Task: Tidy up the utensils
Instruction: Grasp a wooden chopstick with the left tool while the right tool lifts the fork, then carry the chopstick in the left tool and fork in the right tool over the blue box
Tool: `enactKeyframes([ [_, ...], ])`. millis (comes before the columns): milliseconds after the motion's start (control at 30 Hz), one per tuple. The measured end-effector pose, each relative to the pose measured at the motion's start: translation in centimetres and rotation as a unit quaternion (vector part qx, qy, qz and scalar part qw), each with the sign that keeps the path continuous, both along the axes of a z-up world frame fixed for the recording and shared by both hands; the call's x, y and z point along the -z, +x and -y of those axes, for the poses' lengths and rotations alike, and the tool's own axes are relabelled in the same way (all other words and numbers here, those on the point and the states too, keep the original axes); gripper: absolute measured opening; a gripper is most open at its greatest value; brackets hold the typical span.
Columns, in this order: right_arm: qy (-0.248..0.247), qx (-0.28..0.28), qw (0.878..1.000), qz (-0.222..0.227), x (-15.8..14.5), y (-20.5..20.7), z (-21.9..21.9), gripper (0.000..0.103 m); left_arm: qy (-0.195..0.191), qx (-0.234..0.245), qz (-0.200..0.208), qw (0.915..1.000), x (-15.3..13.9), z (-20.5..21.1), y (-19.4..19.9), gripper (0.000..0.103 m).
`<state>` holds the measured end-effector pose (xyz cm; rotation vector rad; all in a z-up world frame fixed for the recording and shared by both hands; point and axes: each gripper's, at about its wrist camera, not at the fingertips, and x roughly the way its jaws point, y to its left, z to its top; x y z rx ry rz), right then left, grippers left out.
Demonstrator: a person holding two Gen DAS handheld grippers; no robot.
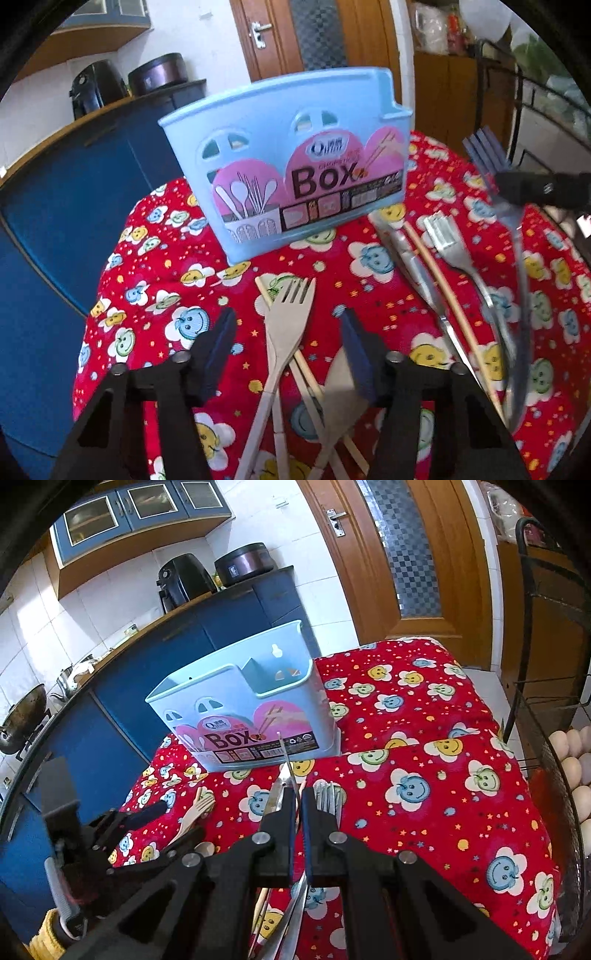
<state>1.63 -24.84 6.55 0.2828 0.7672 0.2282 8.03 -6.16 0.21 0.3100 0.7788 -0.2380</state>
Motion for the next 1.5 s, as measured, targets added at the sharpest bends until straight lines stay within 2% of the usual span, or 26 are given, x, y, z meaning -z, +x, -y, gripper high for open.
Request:
enactKeyframes([
  [67,0.002,-0.001,1.000,0.001,0.0,0.0,0.0,0.005,-0.002,-0.003,-0.005,1.0000,0.3,-0.1,0.4,0.029],
  [133,0.004,-0.002,1.000,0.002,0.0,0.0,0.0,0.005,-0.019,-0.006,-0.014,0.9997,0.3,-0.5,0.6,0.023],
  [167,0.005,-0.002,1.000,0.002,0.0,0.0,0.1,0.005,-0.031,-0.005,-0.014,0.9994,0.1,-0.7,0.6,0.012],
  [267,0.008,-0.005,1.000,0.006,-0.1,0.0,0.0,0.005,-0.051,-0.005,-0.007,0.9987,-0.4,-1.2,0.5,0.006],
  [367,0.009,-0.006,1.000,0.009,-0.2,-0.1,-0.1,0.005,-0.065,-0.007,-0.006,0.9979,-0.8,-1.7,0.5,0.003],
  [567,0.011,-0.006,1.000,0.010,-0.3,-0.1,-0.2,0.005,-0.066,-0.013,-0.015,0.9976,-0.5,-2.3,1.1,0.003],
  [833,0.011,-0.006,1.000,0.010,-0.3,-0.1,-0.2,0.005,-0.081,0.001,-0.054,0.9953,0.2,-2.3,2.3,0.005],
  [967,0.007,-0.006,1.000,0.014,-0.6,-0.3,-0.1,0.005,-0.085,0.002,-0.035,0.9958,-0.4,-2.3,2.0,0.004],
  [1100,0.007,-0.004,1.000,0.028,-1.5,-0.7,0.0,0.005,-0.109,-0.005,-0.017,0.9939,-1.8,-3.0,1.2,0.004],
  [1300,-0.004,-0.002,0.998,0.063,-3.7,-1.3,-0.6,0.005,-0.184,-0.018,0.008,0.9826,-4.7,-4.9,0.4,0.004],
  [1500,-0.018,0.009,0.995,0.103,-6.4,-1.6,-1.0,0.005,-0.225,-0.017,0.050,0.9729,-8.0,-5.4,0.1,0.003],
])
